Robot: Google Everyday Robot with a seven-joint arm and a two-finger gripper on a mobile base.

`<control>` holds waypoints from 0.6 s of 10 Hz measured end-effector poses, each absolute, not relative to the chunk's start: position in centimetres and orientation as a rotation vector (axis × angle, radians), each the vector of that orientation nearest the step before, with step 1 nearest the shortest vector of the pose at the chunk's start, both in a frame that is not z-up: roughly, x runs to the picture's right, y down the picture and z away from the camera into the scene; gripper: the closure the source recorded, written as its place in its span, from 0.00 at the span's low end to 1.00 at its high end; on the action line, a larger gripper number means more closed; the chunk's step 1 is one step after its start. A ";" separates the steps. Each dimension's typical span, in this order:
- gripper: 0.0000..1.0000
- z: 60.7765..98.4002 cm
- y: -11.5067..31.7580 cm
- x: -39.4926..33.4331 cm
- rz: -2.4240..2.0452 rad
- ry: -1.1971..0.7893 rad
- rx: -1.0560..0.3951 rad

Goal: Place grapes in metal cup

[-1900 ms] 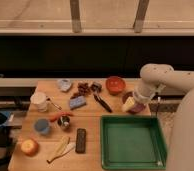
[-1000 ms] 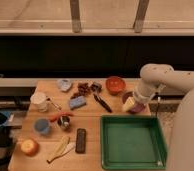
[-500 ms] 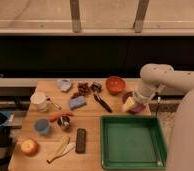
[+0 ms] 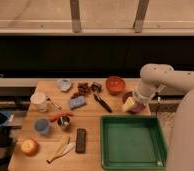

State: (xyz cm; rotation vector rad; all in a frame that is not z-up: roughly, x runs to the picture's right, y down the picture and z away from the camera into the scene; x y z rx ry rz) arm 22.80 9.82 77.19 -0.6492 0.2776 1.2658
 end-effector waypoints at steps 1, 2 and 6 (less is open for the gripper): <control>0.20 77.2 9.8 22.8 1.266 0.278 -0.649; 0.20 77.2 9.8 22.8 1.266 0.278 -0.649; 0.20 77.3 8.2 22.4 1.238 0.225 -0.616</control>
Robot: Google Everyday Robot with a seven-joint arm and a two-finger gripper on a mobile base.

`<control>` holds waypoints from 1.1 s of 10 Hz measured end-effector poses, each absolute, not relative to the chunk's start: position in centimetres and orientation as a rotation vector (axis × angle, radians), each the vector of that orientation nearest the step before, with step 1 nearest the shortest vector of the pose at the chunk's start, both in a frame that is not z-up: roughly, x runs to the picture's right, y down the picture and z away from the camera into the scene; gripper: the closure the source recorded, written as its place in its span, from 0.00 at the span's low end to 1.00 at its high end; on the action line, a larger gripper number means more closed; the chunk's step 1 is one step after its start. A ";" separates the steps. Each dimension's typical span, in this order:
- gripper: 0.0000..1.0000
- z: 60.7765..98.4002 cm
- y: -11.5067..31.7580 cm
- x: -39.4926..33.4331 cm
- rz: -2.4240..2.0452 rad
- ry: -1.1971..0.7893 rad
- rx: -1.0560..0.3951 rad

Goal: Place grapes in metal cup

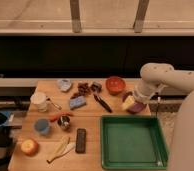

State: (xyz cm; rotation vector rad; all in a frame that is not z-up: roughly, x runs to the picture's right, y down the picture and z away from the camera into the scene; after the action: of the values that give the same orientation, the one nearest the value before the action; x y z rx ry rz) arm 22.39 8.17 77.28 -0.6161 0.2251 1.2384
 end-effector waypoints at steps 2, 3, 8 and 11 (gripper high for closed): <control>0.20 77.5 5.7 19.9 1.182 0.157 -0.578; 0.20 77.9 4.1 17.5 1.143 0.116 -0.560; 0.20 79.5 -2.7 8.2 0.980 -0.060 -0.508; 0.20 79.5 -4.9 4.8 0.929 -0.141 -0.481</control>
State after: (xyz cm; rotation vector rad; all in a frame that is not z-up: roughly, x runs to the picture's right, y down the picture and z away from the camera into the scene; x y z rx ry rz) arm 4.77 -4.94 79.53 -0.4813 -0.1414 0.9293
